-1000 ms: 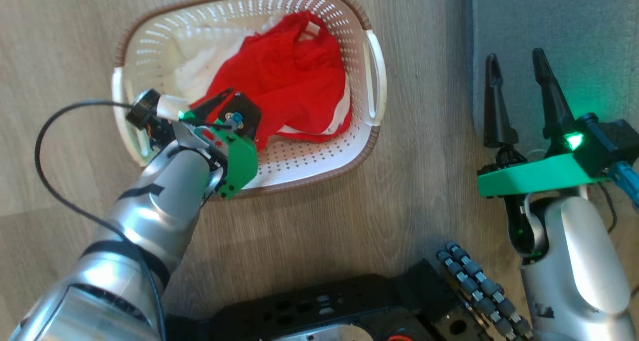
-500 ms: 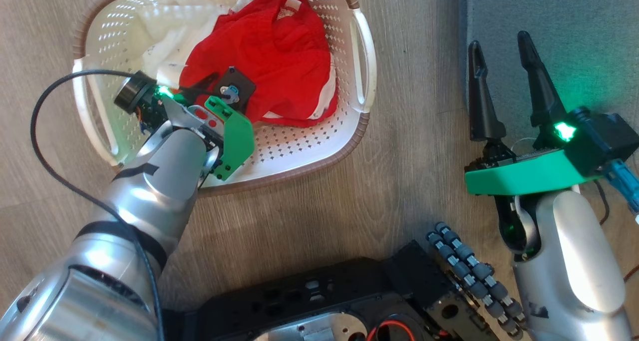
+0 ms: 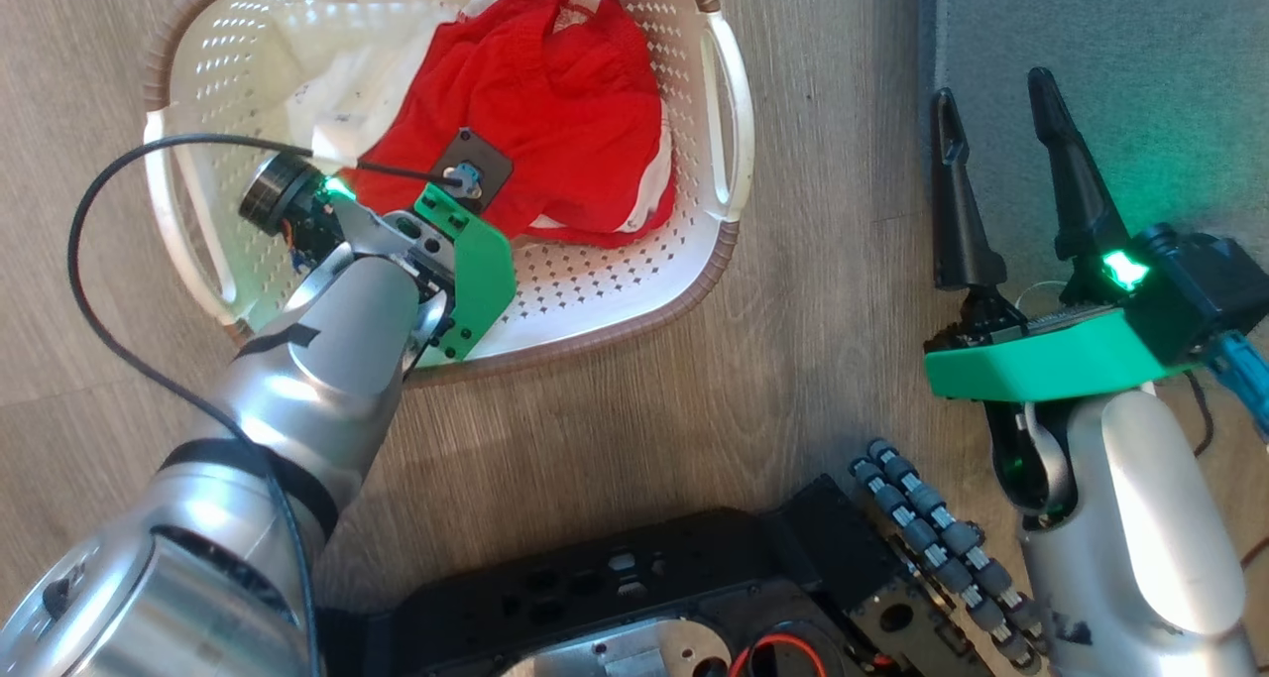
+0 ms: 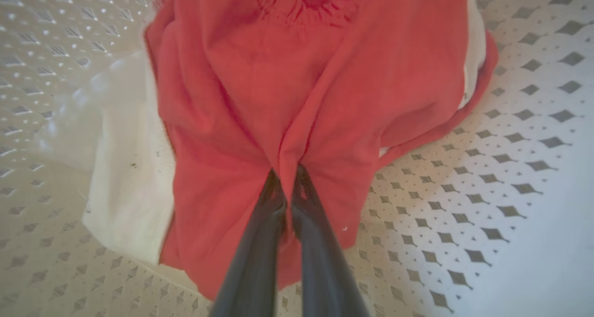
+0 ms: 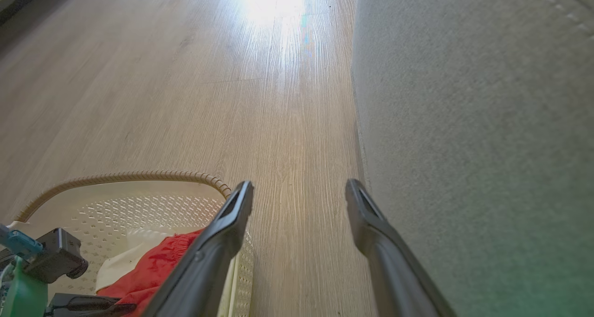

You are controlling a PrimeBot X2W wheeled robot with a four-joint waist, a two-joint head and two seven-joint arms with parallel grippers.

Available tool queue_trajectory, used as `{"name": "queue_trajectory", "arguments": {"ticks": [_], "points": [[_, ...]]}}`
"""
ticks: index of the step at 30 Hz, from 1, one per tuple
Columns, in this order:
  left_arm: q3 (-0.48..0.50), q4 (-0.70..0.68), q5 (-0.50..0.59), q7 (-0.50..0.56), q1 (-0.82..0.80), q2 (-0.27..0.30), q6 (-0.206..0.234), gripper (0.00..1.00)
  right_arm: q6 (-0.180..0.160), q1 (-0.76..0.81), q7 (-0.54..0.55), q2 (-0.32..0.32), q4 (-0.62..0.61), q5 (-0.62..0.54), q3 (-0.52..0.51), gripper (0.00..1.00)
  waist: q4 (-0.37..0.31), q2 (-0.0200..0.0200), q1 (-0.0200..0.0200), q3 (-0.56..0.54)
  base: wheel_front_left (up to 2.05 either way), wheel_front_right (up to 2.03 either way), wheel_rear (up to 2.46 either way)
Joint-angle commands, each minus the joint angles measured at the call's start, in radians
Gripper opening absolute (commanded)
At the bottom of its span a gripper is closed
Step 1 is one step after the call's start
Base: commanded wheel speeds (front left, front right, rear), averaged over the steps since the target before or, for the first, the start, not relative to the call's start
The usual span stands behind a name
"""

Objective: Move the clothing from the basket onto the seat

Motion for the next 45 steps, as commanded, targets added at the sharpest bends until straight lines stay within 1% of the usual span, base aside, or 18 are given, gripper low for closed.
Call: {"name": "queue_trajectory", "arguments": {"ticks": [1, 6, 12, 13, 14, 15, 20, 24, 25, 29, 33, 34, 39, 41, 45], "points": [[-0.004, -0.007, -0.009, -0.018, 0.007, 0.011, 0.004, 0.0, 0.007, 0.049, -0.001, -0.009, -0.016, -0.004, 0.011, 1.0, 0.002, 0.0, 0.0, -0.002, 0.0, 0.0, 0.0], [-0.027, 0.014, -0.038, -0.061, 0.013, 0.011, 0.006, 0.0, 0.007, 0.028, -0.001, -0.009, -0.004, -0.002, 0.03, 1.0, 0.007, 0.0, 0.0, -0.023, 0.0, 0.0, 0.0], [-0.037, 0.031, -0.093, -0.116, 0.08, 0.011, 0.02, 0.0, 0.007, 0.005, -0.001, -0.009, 0.047, -0.009, 0.045, 1.0, 0.017, 0.0, 0.0, -0.134, 0.0, 0.0, 0.0], [-0.037, 0.031, -0.093, -0.116, 0.08, 0.011, 0.02, 0.0, 0.007, 0.005, -0.001, -0.009, 0.047, -0.009, 0.045, 1.0, 0.017, 0.0, 0.0, -0.134, 0.0, 0.0, 0.0], [-0.036, 0.031, -0.104, -0.124, 0.093, 0.011, 0.026, 0.0, 0.007, 0.003, -0.001, -0.009, 0.055, -0.008, 0.048, 1.0, 0.019, 0.0, 0.0, -0.156, 0.0, 0.0, 0.0], [-0.033, 0.024, -0.128, -0.141, 0.124, 0.011, 0.035, 0.0, 0.007, 0.002, -0.001, -0.009, 0.069, -0.002, 0.053, 1.0, 0.024, 0.0, 0.0, -0.204, 0.0, 0.0, 0.0], [-0.027, -0.013, -0.189, -0.174, 0.202, 0.011, 0.054, 0.0, 0.007, 0.013, -0.001, -0.009, 0.113, -0.006, 0.062, 1.0, 0.044, 0.0, 0.0, -0.329, 0.0, 0.0, 0.0], [-0.02, -0.053, -0.226, -0.186, 0.251, 0.011, 0.079, 0.0, 0.007, 0.029, -0.001, -0.009, 0.154, -0.017, 0.064, 1.0, 0.07, 0.0, 0.0, -0.431, 0.0, 0.0, 0.0], [-0.011, -0.074, -0.232, -0.187, 0.257, 0.011, 0.092, 0.0, 0.007, 0.033, -0.001, -0.009, 0.163, -0.018, 0.064, 1.0, 0.076, 0.0, 0.0, -0.453, 0.0, 0.0, 0.0], [0.05, -0.187, -0.224, -0.188, 0.299, 0.017, 0.13, 0.0, 0.007, 0.054, -0.001, -0.009, 0.181, -0.011, 0.069, 1.0, 0.105, 0.0, 0.0, -0.547, 0.0, 0.0, 0.0], [0.127, -0.304, -0.19, -0.188, 0.358, 0.043, 0.142, 0.0, 0.007, 0.08, -0.001, -0.009, 0.204, -0.014, 0.074, 1.0, 0.129, 0.0, 0.0, -0.641, 0.0, 0.0, 0.0], [0.127, -0.304, -0.19, -0.188, 0.358, 0.043, 0.142, 0.0, 0.007, 0.08, -0.001, -0.009, 0.204, -0.014, 0.074, 1.0, 0.129, 0.0, 0.0, -0.641, 0.0, 0.0, 0.0], [0.245, -0.463, -0.135, -0.188, 0.44, 0.065, 0.165, 0.0, 0.007, 0.119, -0.001, -0.009, 0.221, -0.012, 0.069, 1.0, 0.158, 0.0, 0.0, -0.742, 0.0, 0.0, 0.0], [0.297, -0.529, -0.114, -0.188, 0.478, 0.068, 0.17, 0.0, 0.007, 0.136, -0.001, -0.009, 0.225, -0.01, 0.072, 1.0, 0.165, 0.0, 0.0, -0.779, 0.0, 0.0, 0.0], [0.383, -0.639, -0.076, -0.188, 0.551, 0.066, 0.153, 0.0, 0.007, 0.167, -0.001, -0.009, 0.231, -0.004, 0.093, 1.0, 0.171, 0.0, 0.0, -0.844, 0.0, 0.0, 0.0]]}}
